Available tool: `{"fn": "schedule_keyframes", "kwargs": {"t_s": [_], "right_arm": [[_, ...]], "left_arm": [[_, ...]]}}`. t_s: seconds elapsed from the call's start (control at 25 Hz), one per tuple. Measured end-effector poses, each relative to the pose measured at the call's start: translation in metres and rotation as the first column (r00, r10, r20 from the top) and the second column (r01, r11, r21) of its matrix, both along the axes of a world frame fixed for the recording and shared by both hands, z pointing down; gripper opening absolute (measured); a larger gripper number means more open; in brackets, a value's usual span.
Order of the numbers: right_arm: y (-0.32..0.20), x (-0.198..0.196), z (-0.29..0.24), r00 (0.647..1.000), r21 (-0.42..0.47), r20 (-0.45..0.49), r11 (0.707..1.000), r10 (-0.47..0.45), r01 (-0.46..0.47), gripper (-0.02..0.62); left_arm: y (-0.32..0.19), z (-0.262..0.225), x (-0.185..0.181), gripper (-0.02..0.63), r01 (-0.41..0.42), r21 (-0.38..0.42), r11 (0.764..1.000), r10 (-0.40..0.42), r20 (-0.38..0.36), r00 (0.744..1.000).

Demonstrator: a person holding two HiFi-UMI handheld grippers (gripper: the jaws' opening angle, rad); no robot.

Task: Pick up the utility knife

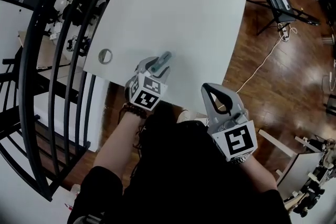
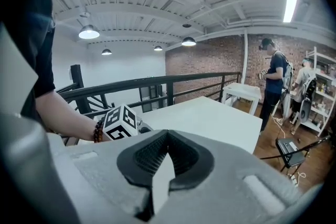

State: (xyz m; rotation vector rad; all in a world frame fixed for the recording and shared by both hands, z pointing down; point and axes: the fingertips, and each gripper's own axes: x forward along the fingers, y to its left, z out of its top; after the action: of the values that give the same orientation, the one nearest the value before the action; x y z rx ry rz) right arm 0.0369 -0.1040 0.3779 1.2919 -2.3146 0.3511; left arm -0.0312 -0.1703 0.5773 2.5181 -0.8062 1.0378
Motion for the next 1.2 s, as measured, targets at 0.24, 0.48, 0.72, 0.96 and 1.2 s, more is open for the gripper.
{"fn": "schedule_keyframes", "kwargs": {"t_s": [0.24, 0.48, 0.72, 0.96, 1.2], "right_arm": [[-0.010, 0.003, 0.016, 1.000, -0.041, 0.010, 0.999, 0.007, -0.007, -0.008], [-0.013, 0.015, 0.022, 1.000, -0.058, 0.023, 0.998, -0.004, 0.005, -0.008], [-0.011, 0.030, 0.025, 0.999, -0.062, 0.041, 0.998, -0.018, 0.021, -0.008], [-0.005, 0.040, 0.018, 0.997, -0.033, 0.055, 0.998, -0.047, 0.049, -0.008], [-0.003, 0.048, 0.007, 0.995, 0.003, 0.061, 0.997, -0.078, 0.077, -0.008]], "left_arm": [[-0.005, 0.027, 0.008, 0.222, -0.029, -0.041, 0.999, 0.031, 0.025, 0.999], [-0.007, 0.041, 0.007, 0.221, 0.019, -0.082, 0.996, -0.016, 0.039, 0.999], [-0.005, 0.042, 0.010, 0.160, 0.037, -0.080, 0.996, -0.031, 0.072, 0.997], [0.000, 0.021, 0.018, 0.156, 0.073, -0.036, 0.997, -0.071, 0.053, 0.996], [0.006, -0.026, 0.036, 0.155, 0.091, 0.044, 0.995, -0.091, 0.002, 0.996]]}}
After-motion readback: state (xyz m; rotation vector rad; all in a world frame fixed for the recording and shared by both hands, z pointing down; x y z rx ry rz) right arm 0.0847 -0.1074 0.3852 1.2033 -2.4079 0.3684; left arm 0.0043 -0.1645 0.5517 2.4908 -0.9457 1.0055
